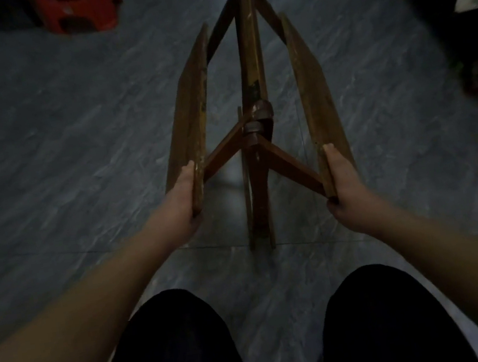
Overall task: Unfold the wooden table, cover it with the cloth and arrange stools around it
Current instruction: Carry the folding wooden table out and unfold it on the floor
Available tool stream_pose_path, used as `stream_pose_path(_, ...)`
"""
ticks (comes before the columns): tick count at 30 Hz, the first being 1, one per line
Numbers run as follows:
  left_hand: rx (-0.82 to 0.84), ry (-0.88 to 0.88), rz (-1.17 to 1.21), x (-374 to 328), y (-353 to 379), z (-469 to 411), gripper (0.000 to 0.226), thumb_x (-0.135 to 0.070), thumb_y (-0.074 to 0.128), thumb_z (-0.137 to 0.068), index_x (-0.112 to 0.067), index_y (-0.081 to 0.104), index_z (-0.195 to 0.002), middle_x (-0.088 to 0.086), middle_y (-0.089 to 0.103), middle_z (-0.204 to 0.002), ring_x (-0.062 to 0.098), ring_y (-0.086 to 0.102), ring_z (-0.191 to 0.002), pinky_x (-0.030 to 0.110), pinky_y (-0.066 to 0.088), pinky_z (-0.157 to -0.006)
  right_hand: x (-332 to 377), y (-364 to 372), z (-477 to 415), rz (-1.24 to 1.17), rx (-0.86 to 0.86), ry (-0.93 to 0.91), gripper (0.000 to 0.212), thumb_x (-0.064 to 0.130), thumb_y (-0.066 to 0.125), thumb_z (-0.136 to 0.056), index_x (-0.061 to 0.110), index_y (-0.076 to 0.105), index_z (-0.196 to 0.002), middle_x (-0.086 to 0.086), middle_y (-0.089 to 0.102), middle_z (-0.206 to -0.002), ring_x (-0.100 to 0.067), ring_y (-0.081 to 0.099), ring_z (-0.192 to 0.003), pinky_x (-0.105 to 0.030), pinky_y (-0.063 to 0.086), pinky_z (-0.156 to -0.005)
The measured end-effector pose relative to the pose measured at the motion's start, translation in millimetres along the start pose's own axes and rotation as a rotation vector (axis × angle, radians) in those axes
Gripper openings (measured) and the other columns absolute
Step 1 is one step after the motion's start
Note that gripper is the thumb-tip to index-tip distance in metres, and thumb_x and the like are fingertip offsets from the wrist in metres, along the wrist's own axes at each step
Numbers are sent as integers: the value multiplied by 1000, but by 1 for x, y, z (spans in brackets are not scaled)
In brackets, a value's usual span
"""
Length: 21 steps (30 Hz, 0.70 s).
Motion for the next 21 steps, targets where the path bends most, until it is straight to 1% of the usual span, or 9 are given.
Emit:
stream_pose_path(2,-19,-5,-57,7,-13,3,115,-14,72,-83,-35,-15,-155,8,9,-165,31,29,-146,43,32,-116,5,-10,2,70,-3,-20,111,-1,66,-82,27,-12,-156,6,-10,-164,-17,-6,-152,-44,9,-124)
stream_pose_path(4,-23,-16,-101,13,-22,5,115,-14,71,-83,-36,-16,-154,6,5,-166,29,23,-148,45,28,-118,6,-19,4,135,16,-16,111,0,66,-82,25,-13,-156,4,-13,-165,-19,-8,-152,-47,9,-124)
stream_pose_path(7,20,-64,-124,19,-33,7,117,-12,69,-84,-41,-22,-151,1,-4,-166,30,15,-151,48,22,-121,5,-32,5,229,68,22,115,4,66,-83,29,-21,-152,5,-18,-164,-19,-12,-152,-52,11,-123)
stream_pose_path(9,47,-80,-158,17,-39,9,116,-10,68,-85,-39,-24,-151,1,-7,-166,32,15,-151,49,23,-121,6,-42,6,276,92,36,117,5,66,-83,32,-27,-148,5,-19,-164,-19,-12,-152,-56,13,-121)
stream_pose_path(12,53,-107,-229,14,-51,10,115,-10,67,-87,-38,-25,-150,1,-8,-166,35,20,-149,51,28,-118,8,-58,6,363,113,58,120,8,66,-83,37,-35,-141,4,-20,-163,-20,-13,-152,-57,15,-120)
stream_pose_path(14,54,-119,-281,10,-60,8,113,-10,64,-88,-39,-25,-149,1,-8,-166,37,23,-147,53,32,-115,8,-70,7,423,121,90,121,9,65,-83,37,-38,-139,4,-21,-163,-21,-13,-152,-57,16,-120)
stream_pose_path(16,58,-114,-352,4,-71,6,110,-10,62,-89,-38,-26,-149,1,-9,-166,40,25,-146,54,34,-113,12,-81,11,467,139,135,117,10,63,-86,34,-35,-144,5,-22,-163,-21,-13,-152,-58,16,-120)
stream_pose_path(18,64,-129,-417,-1,-84,5,105,-8,57,-91,-36,-25,-150,1,-11,-166,42,23,-146,54,33,-114,19,-93,16,504,174,203,109,12,60,-90,26,-29,-151,7,-25,-162,-21,-14,-151,-58,14,-120)
stream_pose_path(21,67,-158,-519,-9,-104,4,102,-4,53,-92,-34,-25,-151,0,-13,-166,43,23,-146,52,33,-114,33,-107,21,573,211,252,103,12,57,-93,22,-27,-151,8,-27,-161,-22,-15,-151,-58,14,-119)
Point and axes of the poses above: each hand's wrist, its own z-axis away from the middle knuckle, its own y-axis out of the palm, x = y × z, the point moved 7 cm from there along -z, towards the middle knuckle
